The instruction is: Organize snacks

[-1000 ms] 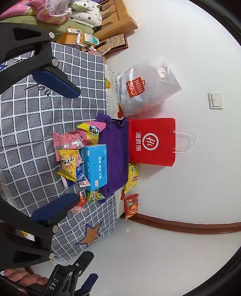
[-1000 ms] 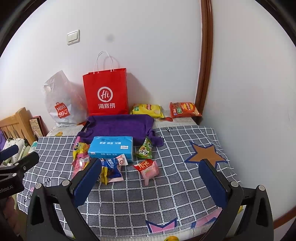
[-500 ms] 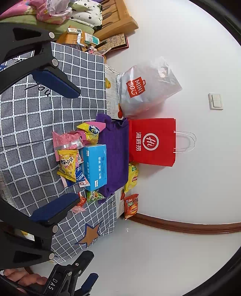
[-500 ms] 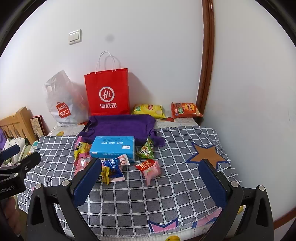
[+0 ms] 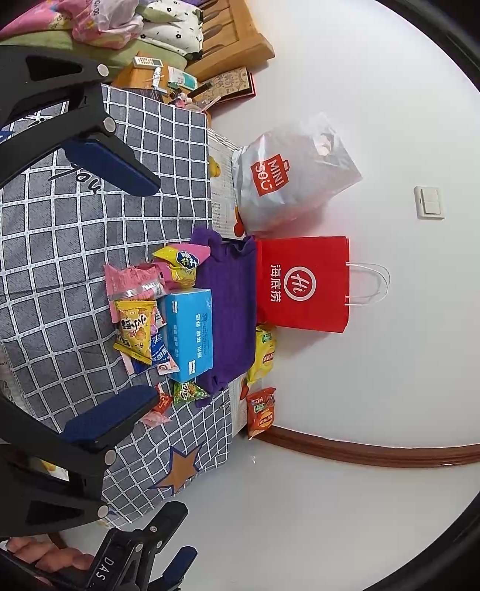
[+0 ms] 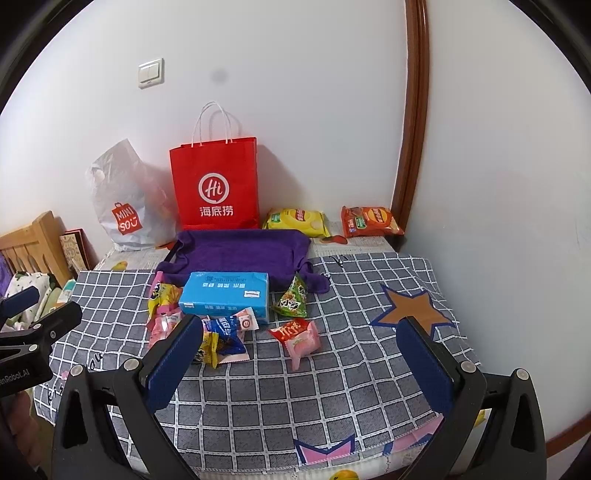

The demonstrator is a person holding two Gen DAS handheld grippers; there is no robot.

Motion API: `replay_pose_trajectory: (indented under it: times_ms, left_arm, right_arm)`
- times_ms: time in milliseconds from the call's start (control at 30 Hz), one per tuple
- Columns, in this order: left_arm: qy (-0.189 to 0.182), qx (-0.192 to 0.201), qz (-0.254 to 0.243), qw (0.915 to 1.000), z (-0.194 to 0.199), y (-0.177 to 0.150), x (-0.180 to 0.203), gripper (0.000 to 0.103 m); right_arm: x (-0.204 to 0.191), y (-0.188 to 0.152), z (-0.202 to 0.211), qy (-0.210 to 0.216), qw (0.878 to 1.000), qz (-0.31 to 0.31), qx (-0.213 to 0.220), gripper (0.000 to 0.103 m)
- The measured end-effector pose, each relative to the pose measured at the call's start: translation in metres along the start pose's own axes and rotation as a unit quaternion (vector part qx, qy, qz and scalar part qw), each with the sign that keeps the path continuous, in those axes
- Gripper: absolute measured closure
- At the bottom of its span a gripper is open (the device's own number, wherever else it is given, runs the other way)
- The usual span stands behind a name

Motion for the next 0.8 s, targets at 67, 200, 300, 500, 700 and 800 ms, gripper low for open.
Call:
replay_pose_trajectory:
  times_ms: [67, 200, 300, 500, 700, 800]
  left_arm:
    - [0.0, 0.0, -0.001, 1.0, 0.0001, 0.0002, 0.0009, 0.001]
    - [0.0, 0.0, -0.001, 1.0, 0.0002, 0.0, 0.0012, 0.001]
    - [0.001, 0.001, -0.001, 1.0, 0.0004, 0.0006, 0.0024, 0.001]
    - [0.0, 0.002, -0.003, 1.0, 0.0015, 0.0002, 0.0033, 0.001]
    - [-0.001, 0.004, -0.004, 1.0, 0.0025, 0.0007, 0.0035, 0.001]
    - [-0.001, 0.004, -0.005, 1.0, 0.0025, 0.0006, 0.0038, 0.001]
  right_arm:
    - [-0.0008, 0.0003, -0.0001, 0.0, 1.0, 0.0, -0.001, 0.0]
    - [-0.0006, 0.0003, -0.0005, 0.0, 1.0, 0.001, 0.0, 0.0]
    - [-0.0008, 0.0004, -0.0002, -0.001, 1.0, 0.001, 0.0, 0.0]
    - [-0.0017, 0.001, 0.0008, -0.001, 1.0, 0.002, 0.002, 0.0]
    - [-0.0013, 0.0011, 0.0021, 0.001, 1.0, 0.001, 0.002, 0.0]
    - [-0.0016, 0.0005, 0.0029, 0.002, 1.0, 0.002, 0.003, 0.0]
Point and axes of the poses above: each gripper's, at about its wrist camera, not at the fingertips, and z roughly against the way its jaws point, x to its right, y to its top, the point moved 6 cm from there along -z, roughly the way its jaws point, and after that the axes turned 11 degrees about -z, right-handed, at the moved point
